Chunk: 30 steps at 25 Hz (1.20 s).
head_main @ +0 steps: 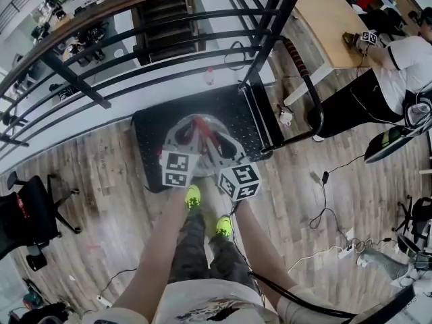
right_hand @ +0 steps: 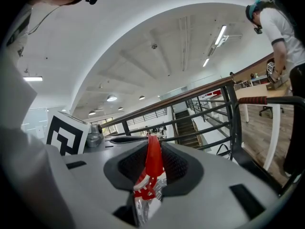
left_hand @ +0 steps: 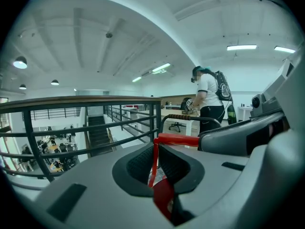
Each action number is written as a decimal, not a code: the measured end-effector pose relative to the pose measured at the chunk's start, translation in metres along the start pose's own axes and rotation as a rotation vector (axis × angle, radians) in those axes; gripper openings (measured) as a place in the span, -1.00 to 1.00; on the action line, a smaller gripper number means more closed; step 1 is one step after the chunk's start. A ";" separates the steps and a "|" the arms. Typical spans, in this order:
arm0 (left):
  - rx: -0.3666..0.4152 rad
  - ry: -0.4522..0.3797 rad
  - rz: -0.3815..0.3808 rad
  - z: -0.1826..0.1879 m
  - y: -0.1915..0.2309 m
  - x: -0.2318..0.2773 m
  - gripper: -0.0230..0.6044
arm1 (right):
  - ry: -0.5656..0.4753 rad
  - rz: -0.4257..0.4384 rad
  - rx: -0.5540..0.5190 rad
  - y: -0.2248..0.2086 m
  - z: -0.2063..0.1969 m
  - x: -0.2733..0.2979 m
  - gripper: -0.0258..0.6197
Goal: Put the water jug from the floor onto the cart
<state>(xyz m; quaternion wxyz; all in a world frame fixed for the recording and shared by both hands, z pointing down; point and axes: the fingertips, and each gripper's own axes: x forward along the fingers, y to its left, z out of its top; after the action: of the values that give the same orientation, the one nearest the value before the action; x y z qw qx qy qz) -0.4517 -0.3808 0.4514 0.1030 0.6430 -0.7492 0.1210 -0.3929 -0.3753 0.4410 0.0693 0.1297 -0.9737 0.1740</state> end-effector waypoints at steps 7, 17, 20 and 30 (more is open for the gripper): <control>-0.006 0.021 -0.042 -0.027 0.038 0.040 -0.84 | 0.034 -0.042 0.037 -0.020 -0.024 0.054 -0.65; -0.032 0.041 -0.085 -0.060 0.073 0.083 -0.84 | 0.062 -0.078 0.040 -0.042 -0.047 0.106 -0.64; -0.036 0.053 -0.092 -0.072 0.085 0.096 -0.84 | 0.071 -0.092 0.062 -0.048 -0.058 0.123 -0.64; -0.032 0.091 -0.080 -0.112 0.094 0.140 -0.84 | 0.106 -0.084 0.096 -0.086 -0.094 0.154 -0.64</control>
<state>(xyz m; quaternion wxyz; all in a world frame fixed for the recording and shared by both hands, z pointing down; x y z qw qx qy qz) -0.5656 -0.4638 0.5965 0.1518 0.6646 -0.7192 0.1338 -0.5079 -0.4550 0.5835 0.1216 0.1641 -0.9529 0.2241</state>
